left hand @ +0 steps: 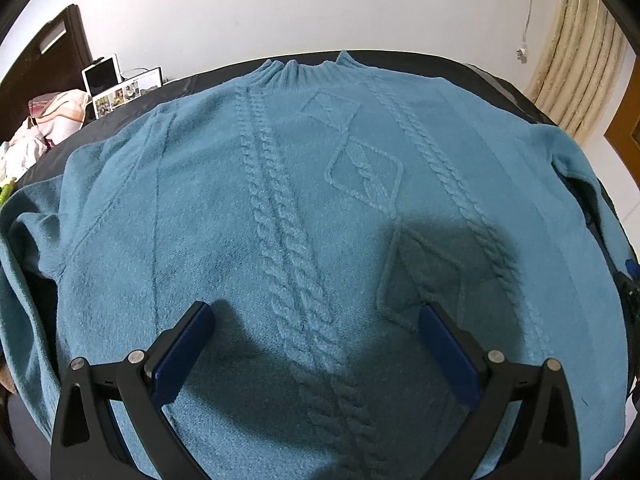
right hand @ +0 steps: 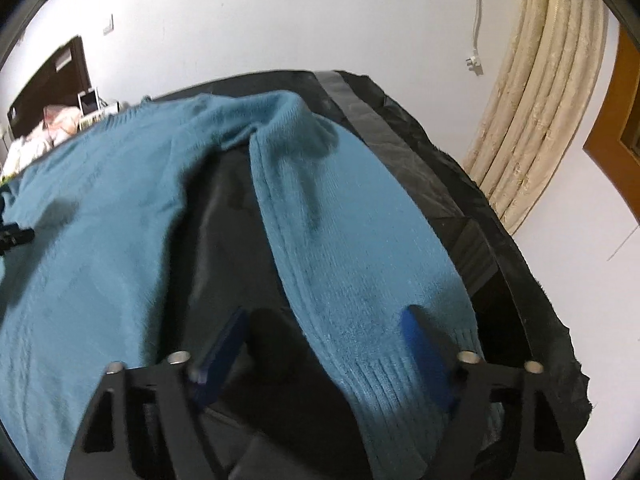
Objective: Fold clothes
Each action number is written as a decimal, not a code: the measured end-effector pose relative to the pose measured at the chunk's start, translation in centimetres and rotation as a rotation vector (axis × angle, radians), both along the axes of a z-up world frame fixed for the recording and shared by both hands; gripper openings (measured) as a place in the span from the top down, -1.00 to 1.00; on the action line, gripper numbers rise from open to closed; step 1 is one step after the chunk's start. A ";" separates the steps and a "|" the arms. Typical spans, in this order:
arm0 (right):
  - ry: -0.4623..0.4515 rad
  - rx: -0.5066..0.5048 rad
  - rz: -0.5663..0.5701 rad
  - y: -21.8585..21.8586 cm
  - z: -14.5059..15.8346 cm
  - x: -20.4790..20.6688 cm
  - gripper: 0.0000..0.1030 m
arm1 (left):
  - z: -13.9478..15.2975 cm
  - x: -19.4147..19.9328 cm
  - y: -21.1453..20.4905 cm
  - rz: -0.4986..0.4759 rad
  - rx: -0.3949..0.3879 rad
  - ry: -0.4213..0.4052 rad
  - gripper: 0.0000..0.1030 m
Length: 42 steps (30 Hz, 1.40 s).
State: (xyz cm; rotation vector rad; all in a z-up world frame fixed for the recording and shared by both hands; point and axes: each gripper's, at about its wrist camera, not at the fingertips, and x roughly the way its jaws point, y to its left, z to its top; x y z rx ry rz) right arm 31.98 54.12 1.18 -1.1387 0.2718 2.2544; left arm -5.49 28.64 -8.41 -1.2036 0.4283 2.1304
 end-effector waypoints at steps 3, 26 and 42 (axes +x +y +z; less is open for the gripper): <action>-0.007 0.007 0.005 0.3 0.0 -0.2 -0.44 | 0.0 0.2 -0.2 -0.003 0.006 0.008 -1.00; 0.012 0.416 -0.213 -0.2 6.6 -2.2 0.73 | 0.2 0.4 -0.5 -0.012 0.042 0.035 -1.00; 0.128 0.767 0.249 -15.8 11.6 -16.3 0.73 | 0.4 0.0 -1.4 -0.008 0.102 -0.001 -1.00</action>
